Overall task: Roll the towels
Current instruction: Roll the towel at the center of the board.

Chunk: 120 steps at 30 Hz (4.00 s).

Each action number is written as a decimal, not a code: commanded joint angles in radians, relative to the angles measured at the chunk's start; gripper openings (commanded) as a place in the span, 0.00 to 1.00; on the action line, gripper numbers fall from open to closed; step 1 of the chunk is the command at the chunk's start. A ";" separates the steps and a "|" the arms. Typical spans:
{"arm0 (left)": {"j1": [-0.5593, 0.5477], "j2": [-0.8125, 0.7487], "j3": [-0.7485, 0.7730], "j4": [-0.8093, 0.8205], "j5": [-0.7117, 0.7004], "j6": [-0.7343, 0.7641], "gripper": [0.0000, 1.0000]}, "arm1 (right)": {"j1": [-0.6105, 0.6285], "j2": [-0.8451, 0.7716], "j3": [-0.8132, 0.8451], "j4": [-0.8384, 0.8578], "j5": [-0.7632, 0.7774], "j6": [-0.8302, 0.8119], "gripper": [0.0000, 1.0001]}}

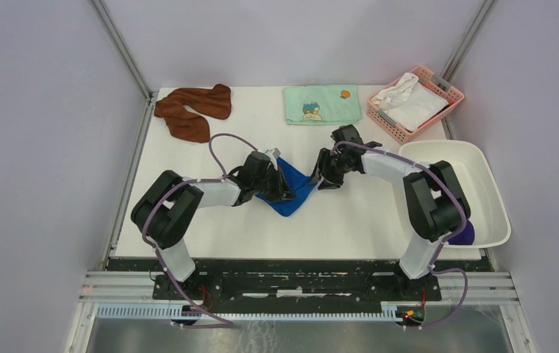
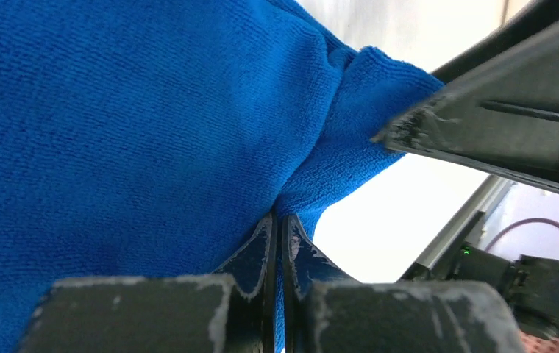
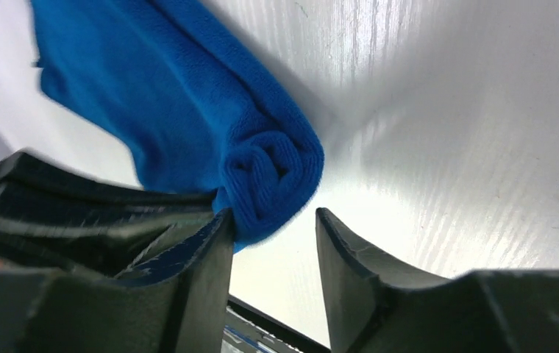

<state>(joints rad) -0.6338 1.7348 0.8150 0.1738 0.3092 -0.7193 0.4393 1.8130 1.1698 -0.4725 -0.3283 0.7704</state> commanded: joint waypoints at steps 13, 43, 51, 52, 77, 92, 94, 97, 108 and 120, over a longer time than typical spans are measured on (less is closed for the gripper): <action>0.102 0.085 -0.029 0.050 0.202 -0.183 0.03 | -0.091 -0.120 -0.430 0.846 -0.246 0.193 0.63; 0.072 -0.117 -0.019 -0.186 -0.009 -0.065 0.33 | 0.043 0.014 -0.107 0.132 0.147 0.055 0.20; -0.209 -0.322 0.065 -0.360 -0.569 0.118 0.57 | 0.073 0.038 0.066 -0.143 0.272 0.043 0.20; -0.269 -0.325 0.081 -0.364 -0.662 0.144 0.58 | 0.073 0.044 0.078 -0.156 0.275 0.044 0.20; -0.646 0.193 0.366 -0.371 -1.168 0.470 0.58 | 0.075 0.101 0.144 -0.215 0.226 0.070 0.21; -0.510 0.105 0.276 -0.357 -0.908 0.384 0.07 | 0.065 0.011 0.070 -0.025 0.114 0.036 0.35; -0.444 0.046 0.223 -0.311 -0.727 0.341 0.03 | 0.051 -0.024 0.023 0.054 0.076 0.042 0.41; -0.318 -0.043 0.129 -0.220 -0.468 0.248 0.03 | 0.019 -0.084 -0.057 0.169 0.028 0.069 0.49; -0.010 -0.029 0.021 -0.046 0.109 0.016 0.03 | -0.037 -0.192 -0.264 0.490 -0.096 0.139 0.68; 0.145 0.111 -0.053 0.154 0.341 -0.220 0.03 | -0.014 0.019 -0.356 0.889 -0.201 0.306 0.68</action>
<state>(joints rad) -0.5022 1.8011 0.7956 0.2771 0.5865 -0.8337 0.4076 1.7836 0.8028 0.2119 -0.4767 1.0168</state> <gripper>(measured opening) 0.068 0.682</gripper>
